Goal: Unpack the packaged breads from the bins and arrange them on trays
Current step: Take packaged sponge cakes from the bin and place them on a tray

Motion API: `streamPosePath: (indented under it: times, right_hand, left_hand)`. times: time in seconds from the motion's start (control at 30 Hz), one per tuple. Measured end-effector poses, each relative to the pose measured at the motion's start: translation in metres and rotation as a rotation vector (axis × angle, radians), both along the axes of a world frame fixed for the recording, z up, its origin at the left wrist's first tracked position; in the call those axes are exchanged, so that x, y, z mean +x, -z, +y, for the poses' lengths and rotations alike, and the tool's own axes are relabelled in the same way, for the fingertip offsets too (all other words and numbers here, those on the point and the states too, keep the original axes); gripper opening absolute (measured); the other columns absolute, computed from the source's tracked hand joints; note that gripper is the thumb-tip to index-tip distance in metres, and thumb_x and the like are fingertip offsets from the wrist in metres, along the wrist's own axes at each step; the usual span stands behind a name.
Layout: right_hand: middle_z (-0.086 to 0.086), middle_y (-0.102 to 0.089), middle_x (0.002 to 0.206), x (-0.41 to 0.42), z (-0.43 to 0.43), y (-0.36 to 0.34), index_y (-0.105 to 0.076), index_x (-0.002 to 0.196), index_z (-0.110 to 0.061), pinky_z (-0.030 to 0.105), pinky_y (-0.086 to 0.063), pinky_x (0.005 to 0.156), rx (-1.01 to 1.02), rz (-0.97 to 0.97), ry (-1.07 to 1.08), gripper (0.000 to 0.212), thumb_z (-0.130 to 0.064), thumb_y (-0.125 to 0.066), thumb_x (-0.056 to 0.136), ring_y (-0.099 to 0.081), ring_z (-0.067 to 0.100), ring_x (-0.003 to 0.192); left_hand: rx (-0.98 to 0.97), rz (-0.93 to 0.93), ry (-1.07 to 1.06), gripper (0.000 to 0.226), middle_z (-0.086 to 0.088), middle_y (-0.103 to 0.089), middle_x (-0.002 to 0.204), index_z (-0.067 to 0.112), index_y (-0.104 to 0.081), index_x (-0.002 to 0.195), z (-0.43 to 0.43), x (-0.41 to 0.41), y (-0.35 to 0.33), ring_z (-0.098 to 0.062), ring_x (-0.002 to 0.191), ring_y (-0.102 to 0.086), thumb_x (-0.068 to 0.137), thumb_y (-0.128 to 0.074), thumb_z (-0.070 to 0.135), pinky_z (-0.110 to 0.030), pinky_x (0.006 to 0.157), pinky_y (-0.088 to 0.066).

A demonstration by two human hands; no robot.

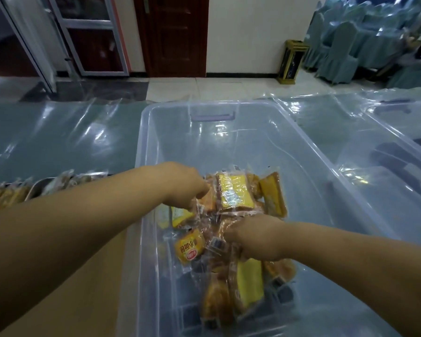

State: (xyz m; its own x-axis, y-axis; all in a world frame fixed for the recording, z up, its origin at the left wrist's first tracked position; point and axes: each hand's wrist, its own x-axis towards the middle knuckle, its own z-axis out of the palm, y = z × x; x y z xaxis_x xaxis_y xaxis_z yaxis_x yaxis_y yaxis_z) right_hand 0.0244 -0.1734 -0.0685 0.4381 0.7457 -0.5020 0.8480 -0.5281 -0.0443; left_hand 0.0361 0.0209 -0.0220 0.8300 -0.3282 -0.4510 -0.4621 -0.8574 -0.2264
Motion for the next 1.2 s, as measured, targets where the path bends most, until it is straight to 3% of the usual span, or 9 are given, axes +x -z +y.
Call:
streamPosePath:
  times: [0.07, 0.17, 0.27, 0.37, 0.47, 0.63, 0.77, 0.93, 1.2]
  right_hand:
    - [-0.008, -0.048, 0.078, 0.01, -0.003, -0.01, -0.044, 0.126, -0.02, 0.026, -0.038, 0.059, 0.028, 0.048, 0.082, 0.038, -0.02, -0.057, 0.09, -0.05, 0.012, 0.072]
    - [-0.009, -0.044, 0.077, 0.03, -0.005, -0.03, -0.04, 0.126, -0.022, 0.027, -0.036, 0.061, 0.049, 0.044, 0.15, 0.039, -0.023, -0.057, 0.091, -0.047, 0.013, 0.073]
    - [-0.011, -0.036, 0.071, 0.056, -0.002, -0.048, -0.042, 0.105, -0.023, 0.024, -0.027, 0.052, 0.037, -0.026, 0.177, 0.026, -0.027, -0.061, 0.088, -0.038, 0.009, 0.065]
    - [-0.009, -0.041, 0.077, 0.081, 0.004, -0.054, -0.047, 0.104, -0.02, 0.022, -0.028, 0.054, 0.036, -0.068, 0.227, 0.027, -0.029, -0.065, 0.085, -0.04, 0.009, 0.068]
    - [0.001, -0.056, 0.1, 0.104, 0.009, -0.048, -0.053, 0.113, -0.016, 0.026, -0.035, 0.067, 0.059, -0.086, 0.28, 0.035, -0.03, -0.067, 0.084, -0.048, 0.018, 0.085]
    - [0.007, -0.057, 0.114, 0.131, 0.014, -0.022, -0.05, 0.118, -0.016, 0.032, -0.041, 0.072, 0.142, -0.136, 0.362, 0.037, -0.03, -0.063, 0.087, -0.053, 0.024, 0.096]
    - [0.005, -0.049, 0.117, 0.137, 0.018, 0.002, -0.051, 0.113, -0.019, 0.041, -0.044, 0.085, 0.144, -0.156, 0.318, 0.03, -0.033, -0.058, 0.088, -0.047, 0.026, 0.107]
    - [0.013, -0.044, 0.127, 0.137, 0.021, 0.019, -0.044, 0.111, -0.011, 0.04, -0.035, 0.098, 0.126, 0.009, 0.407, 0.028, -0.022, -0.051, 0.087, -0.035, 0.03, 0.126]
    - [0.011, -0.048, 0.113, 0.133, 0.017, 0.01, -0.05, 0.105, -0.014, 0.032, -0.036, 0.074, 0.166, -0.084, 0.38, 0.029, -0.031, -0.06, 0.084, -0.047, 0.026, 0.097]
  left_hand:
    - [0.075, 0.023, 0.008, 0.039, -0.003, -0.055, 0.119, 0.023, -0.049, 0.124, 0.002, 0.011, 0.0, -0.023, 0.102, -0.055, 0.088, -0.06, 0.036, -0.032, 0.068, -0.04]
    - [0.172, 0.084, 0.018, 0.05, -0.006, -0.052, 0.127, 0.022, -0.042, 0.133, 0.001, 0.026, 0.005, -0.026, 0.109, -0.053, 0.088, -0.062, 0.031, -0.034, 0.073, -0.041]
    - [0.295, 0.125, 0.102, 0.061, -0.008, -0.047, 0.132, 0.022, -0.034, 0.139, -0.001, 0.039, 0.011, -0.03, 0.113, -0.052, 0.087, -0.064, 0.024, -0.037, 0.073, -0.043]
    - [0.432, 0.137, 0.242, 0.062, -0.007, -0.043, 0.135, 0.027, -0.032, 0.14, -0.006, 0.049, 0.019, -0.032, 0.109, -0.053, 0.086, -0.064, 0.018, -0.037, 0.07, -0.047]
    - [0.517, 0.161, 0.361, 0.055, -0.005, -0.038, 0.138, 0.029, -0.037, 0.138, -0.013, 0.056, 0.03, -0.032, 0.111, -0.052, 0.089, -0.059, 0.015, -0.041, 0.083, -0.051]
    - [0.497, 0.149, 0.411, 0.047, -0.009, -0.039, 0.135, 0.025, -0.04, 0.135, -0.019, 0.059, 0.049, -0.031, 0.113, -0.049, 0.092, -0.057, 0.015, -0.04, 0.086, -0.049]
    - [0.532, 0.099, 0.41, 0.027, 0.0, -0.054, 0.117, 0.025, -0.057, 0.119, -0.02, 0.062, 0.056, -0.023, 0.111, -0.049, 0.094, -0.052, 0.016, -0.029, 0.073, -0.038]
    - [0.516, 0.073, 0.389, 0.03, 0.001, -0.06, 0.107, 0.024, -0.053, 0.124, -0.012, 0.068, 0.042, -0.024, 0.115, -0.038, 0.096, -0.047, 0.016, -0.032, 0.074, -0.032]
    - [0.334, 0.036, 0.203, 0.034, -0.012, -0.056, 0.112, 0.017, -0.041, 0.128, -0.004, 0.061, 0.009, -0.033, 0.102, -0.054, 0.095, -0.039, 0.008, -0.039, 0.078, -0.046]
